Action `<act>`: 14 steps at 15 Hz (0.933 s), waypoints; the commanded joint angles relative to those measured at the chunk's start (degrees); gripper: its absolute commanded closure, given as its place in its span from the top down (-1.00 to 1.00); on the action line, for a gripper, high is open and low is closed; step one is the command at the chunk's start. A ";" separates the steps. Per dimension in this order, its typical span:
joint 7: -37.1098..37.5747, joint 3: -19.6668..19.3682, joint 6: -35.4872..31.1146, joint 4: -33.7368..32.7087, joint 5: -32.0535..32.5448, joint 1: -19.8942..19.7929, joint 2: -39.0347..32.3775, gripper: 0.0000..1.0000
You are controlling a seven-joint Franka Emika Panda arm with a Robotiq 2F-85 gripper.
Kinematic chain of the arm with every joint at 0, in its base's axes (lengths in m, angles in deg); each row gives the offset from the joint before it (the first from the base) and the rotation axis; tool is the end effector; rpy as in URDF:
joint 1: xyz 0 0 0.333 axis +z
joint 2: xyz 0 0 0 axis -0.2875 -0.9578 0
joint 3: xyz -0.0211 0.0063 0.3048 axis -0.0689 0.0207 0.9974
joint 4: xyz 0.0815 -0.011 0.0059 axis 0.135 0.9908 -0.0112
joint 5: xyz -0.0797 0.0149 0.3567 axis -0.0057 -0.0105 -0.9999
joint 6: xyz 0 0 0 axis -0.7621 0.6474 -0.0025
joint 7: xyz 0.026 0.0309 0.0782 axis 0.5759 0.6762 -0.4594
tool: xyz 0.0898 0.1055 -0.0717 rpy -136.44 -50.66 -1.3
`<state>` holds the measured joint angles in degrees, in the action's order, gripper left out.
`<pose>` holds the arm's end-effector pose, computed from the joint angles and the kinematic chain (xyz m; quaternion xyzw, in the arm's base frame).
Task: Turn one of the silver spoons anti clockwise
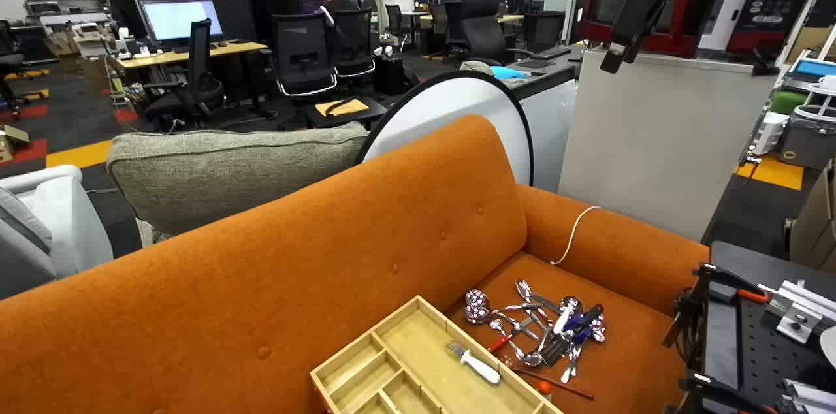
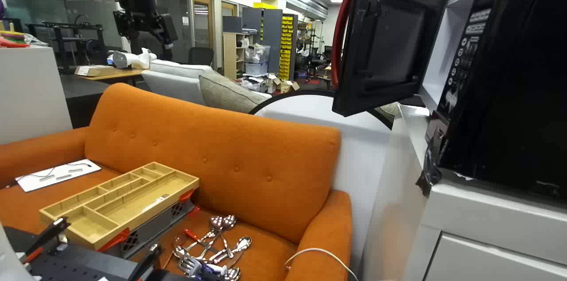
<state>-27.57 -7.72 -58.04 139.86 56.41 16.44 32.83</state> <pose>0.3703 0.0081 0.4703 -0.9923 0.0142 -0.1230 0.0045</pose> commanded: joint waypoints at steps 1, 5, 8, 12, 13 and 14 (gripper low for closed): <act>0.06 -0.12 0.10 -0.09 0.10 0.13 -0.02 1.00; 0.06 -0.12 0.10 -0.09 0.10 0.13 -0.02 1.00; 0.06 -0.12 0.10 -0.09 0.10 0.13 -0.02 1.00; 0.58 -0.14 -0.25 0.25 -0.34 0.10 -0.56 1.00; 0.73 -0.15 -0.42 0.49 -0.48 0.10 -0.90 1.00; 0.93 -0.48 -0.45 0.83 -1.47 0.38 -1.82 1.00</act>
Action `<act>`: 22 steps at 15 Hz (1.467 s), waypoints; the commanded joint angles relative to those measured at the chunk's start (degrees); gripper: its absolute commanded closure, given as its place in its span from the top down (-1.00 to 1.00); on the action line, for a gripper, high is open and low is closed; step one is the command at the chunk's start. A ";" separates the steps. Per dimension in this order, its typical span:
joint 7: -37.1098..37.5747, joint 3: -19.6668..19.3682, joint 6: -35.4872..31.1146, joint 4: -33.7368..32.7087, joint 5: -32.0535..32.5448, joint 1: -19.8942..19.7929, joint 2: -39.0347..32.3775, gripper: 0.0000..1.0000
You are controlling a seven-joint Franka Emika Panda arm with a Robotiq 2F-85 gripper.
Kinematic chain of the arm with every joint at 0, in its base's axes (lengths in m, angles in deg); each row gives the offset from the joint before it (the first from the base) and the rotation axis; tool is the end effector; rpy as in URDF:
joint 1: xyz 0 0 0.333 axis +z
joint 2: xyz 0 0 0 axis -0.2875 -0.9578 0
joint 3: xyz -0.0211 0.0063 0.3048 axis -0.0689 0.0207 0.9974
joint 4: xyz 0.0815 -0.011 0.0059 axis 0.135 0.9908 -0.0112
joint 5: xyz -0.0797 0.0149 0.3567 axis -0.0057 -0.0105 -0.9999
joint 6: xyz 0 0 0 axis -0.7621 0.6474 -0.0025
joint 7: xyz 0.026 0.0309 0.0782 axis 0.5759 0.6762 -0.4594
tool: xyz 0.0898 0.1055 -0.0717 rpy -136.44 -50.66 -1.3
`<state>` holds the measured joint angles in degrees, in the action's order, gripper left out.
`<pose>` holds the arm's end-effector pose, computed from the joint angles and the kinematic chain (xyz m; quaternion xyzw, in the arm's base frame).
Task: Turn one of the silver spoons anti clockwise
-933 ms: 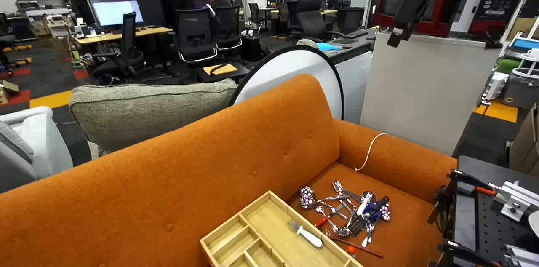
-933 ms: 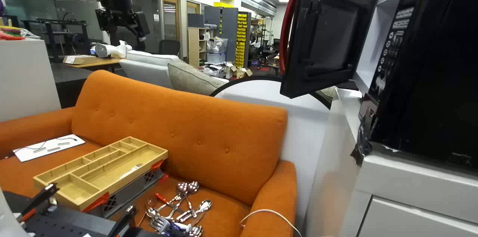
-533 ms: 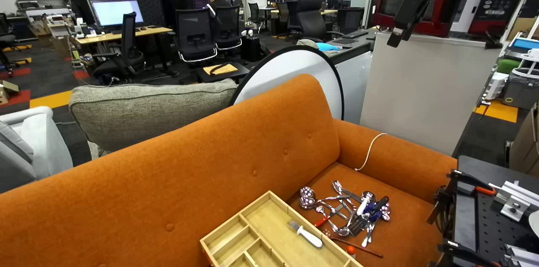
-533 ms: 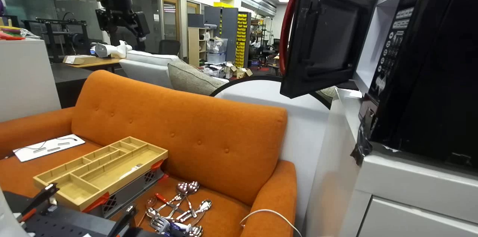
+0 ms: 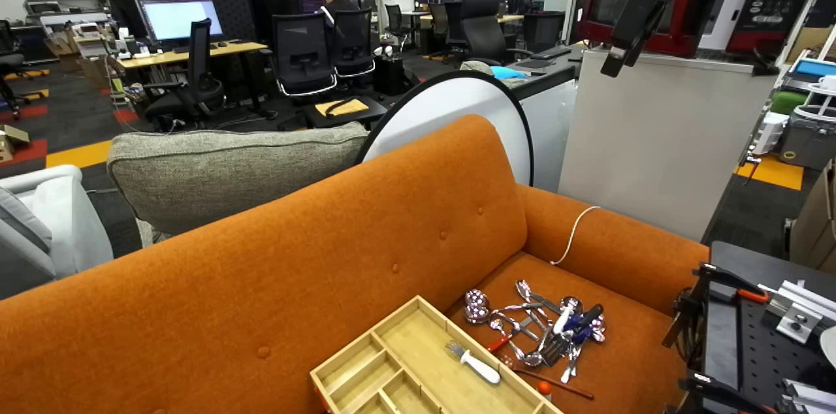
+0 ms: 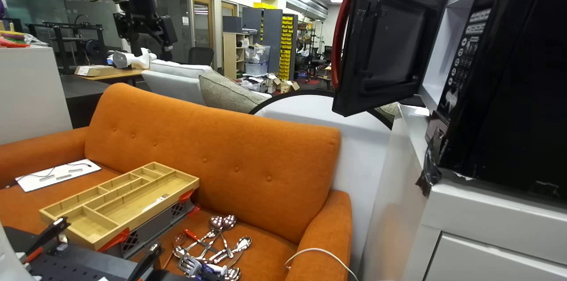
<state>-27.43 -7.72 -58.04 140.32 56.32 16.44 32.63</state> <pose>0.3695 0.0082 0.4651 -0.9930 0.0158 -0.1172 0.0052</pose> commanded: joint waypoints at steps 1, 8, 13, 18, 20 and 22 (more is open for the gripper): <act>1.00 -0.71 -0.57 0.89 -2.32 0.56 -2.80 1.00; 2.68 -0.48 -9.66 3.92 -5.98 0.18 -12.80 1.00; 3.95 -0.21 -11.35 4.33 -4.72 0.13 -16.04 1.00; 3.95 -0.21 -11.27 4.32 -4.73 0.13 -15.52 1.00; 3.95 -0.21 -11.27 4.32 -4.73 0.13 -15.53 1.00; 3.95 -0.21 -11.27 4.32 -4.73 0.13 -15.53 1.00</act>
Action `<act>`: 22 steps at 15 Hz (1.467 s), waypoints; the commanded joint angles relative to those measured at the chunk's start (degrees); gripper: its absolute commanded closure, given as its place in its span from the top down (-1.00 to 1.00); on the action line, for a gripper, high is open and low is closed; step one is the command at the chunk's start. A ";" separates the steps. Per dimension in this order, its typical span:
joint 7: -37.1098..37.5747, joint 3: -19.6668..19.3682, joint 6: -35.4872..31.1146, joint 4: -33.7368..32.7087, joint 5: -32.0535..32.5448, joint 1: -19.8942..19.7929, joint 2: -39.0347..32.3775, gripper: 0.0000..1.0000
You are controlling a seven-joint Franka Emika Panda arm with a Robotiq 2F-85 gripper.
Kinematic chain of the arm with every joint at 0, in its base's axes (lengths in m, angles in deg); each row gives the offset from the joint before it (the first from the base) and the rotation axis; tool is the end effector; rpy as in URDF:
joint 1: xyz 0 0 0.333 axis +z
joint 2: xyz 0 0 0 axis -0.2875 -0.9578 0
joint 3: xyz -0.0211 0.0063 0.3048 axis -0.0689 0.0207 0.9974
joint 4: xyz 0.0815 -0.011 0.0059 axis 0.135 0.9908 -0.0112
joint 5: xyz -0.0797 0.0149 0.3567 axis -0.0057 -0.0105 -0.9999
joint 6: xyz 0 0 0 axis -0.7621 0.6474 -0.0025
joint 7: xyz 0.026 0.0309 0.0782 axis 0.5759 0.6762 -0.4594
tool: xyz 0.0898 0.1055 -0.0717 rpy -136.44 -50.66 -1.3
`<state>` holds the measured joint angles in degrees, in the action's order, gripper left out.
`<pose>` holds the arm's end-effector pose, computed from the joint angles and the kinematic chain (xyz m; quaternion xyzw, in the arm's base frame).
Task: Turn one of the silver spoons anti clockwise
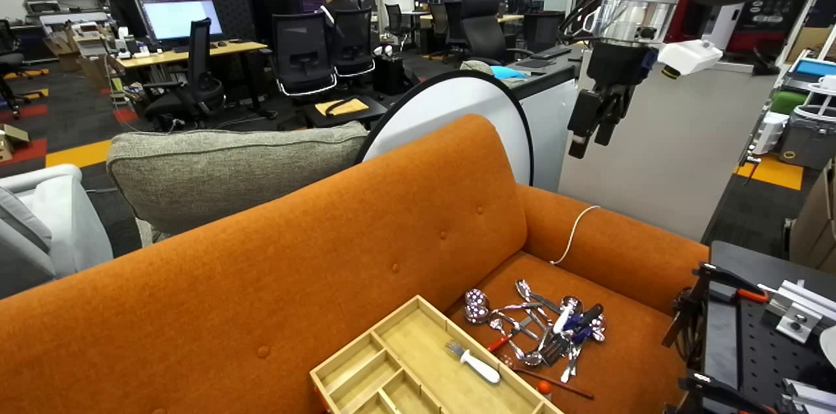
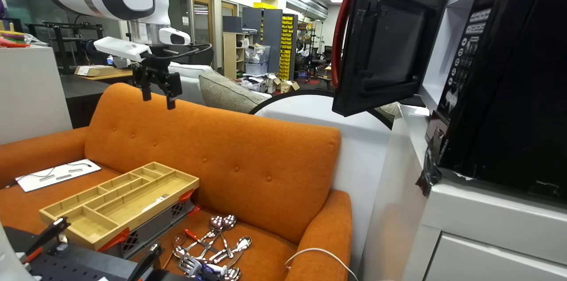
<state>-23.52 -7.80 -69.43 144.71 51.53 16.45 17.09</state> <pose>0.3995 0.0116 0.3468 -0.9953 0.0788 -0.0409 0.0380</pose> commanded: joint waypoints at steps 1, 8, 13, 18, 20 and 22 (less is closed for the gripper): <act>0.04 -0.13 0.12 -0.07 0.07 0.11 0.01 1.00; 0.70 -0.73 -4.85 -1.52 -4.17 0.42 -10.18 1.00; -0.89 -0.26 -9.44 -4.52 -9.08 1.14 -24.23 1.00; 0.17 0.11 -10.01 -7.28 -9.75 0.83 -31.05 1.00; 0.19 0.14 -10.02 -8.29 -9.76 0.79 -32.86 1.00; 0.18 0.13 -10.00 -8.02 -9.77 0.82 -32.16 1.00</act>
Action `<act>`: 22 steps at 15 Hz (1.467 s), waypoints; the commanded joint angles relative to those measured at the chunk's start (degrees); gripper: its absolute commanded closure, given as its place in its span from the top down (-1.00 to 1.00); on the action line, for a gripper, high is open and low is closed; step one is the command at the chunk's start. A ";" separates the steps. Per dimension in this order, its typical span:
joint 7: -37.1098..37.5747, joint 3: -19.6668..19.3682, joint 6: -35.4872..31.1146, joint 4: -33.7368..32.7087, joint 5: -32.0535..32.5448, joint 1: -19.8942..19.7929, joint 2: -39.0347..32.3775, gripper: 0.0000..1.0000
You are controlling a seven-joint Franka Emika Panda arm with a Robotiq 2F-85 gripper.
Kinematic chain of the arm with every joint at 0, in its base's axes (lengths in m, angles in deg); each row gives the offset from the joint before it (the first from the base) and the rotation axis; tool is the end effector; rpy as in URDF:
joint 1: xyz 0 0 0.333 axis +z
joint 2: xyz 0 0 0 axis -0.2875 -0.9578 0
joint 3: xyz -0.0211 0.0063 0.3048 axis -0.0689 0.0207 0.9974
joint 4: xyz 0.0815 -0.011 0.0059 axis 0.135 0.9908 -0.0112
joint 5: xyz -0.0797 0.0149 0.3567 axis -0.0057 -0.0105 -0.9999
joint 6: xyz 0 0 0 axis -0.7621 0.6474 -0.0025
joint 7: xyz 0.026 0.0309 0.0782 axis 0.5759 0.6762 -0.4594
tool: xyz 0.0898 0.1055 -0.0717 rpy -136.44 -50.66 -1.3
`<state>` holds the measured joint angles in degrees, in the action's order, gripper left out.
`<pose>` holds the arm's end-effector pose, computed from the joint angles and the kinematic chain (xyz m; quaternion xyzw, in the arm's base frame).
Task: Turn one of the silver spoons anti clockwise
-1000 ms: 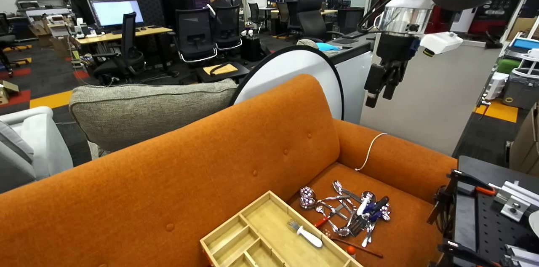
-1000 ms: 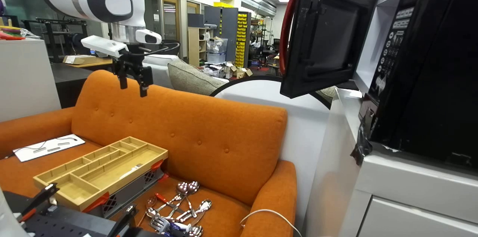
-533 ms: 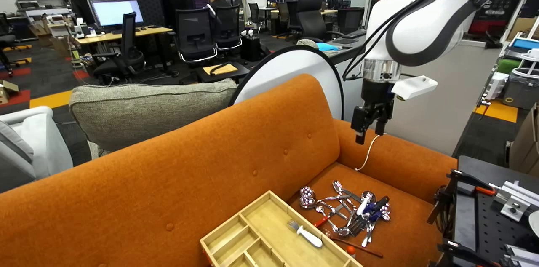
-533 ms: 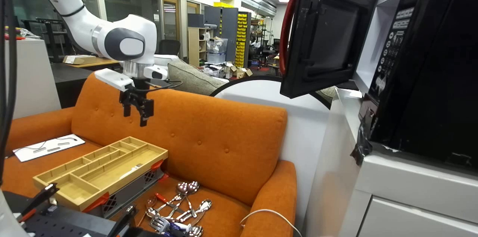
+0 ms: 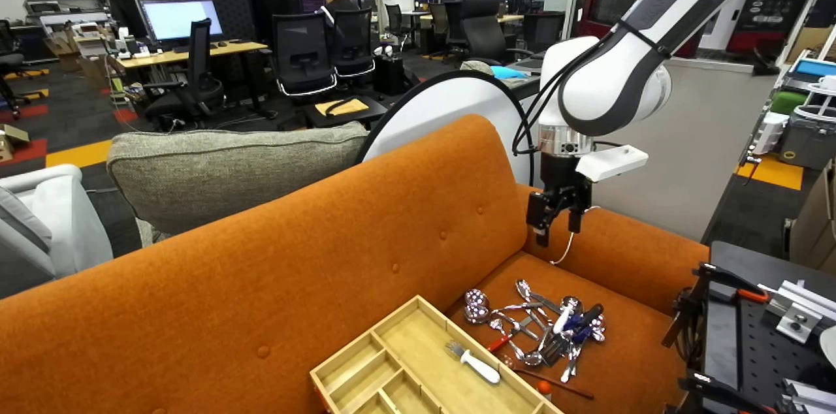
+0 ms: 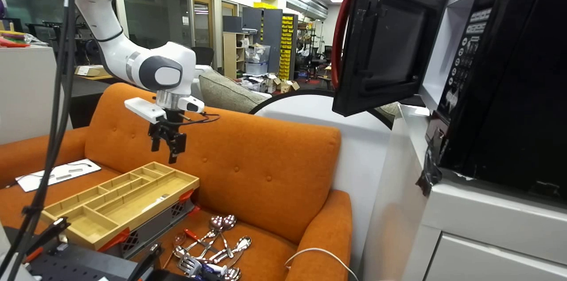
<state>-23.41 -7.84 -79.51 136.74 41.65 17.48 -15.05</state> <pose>0.4415 0.0217 0.1741 -0.9822 0.1526 0.0843 0.0700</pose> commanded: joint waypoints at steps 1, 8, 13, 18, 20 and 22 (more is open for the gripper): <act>0.07 0.18 0.09 -0.04 0.11 -0.20 0.16 1.00; -1.28 0.85 1.09 -3.47 -5.28 -1.56 -5.84 1.00; 1.35 0.84 -2.19 -10.79 -11.39 -3.37 -17.54 1.00; 9.45 -1.04 -6.08 -19.22 -10.29 -2.89 -28.97 1.00; 8.96 -0.55 -6.30 -18.10 -9.49 -3.44 -28.57 1.00; 9.63 -0.68 -6.35 -19.17 -9.23 -3.36 -30.24 1.00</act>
<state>-14.21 -8.95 -85.83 117.62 31.78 14.64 -45.28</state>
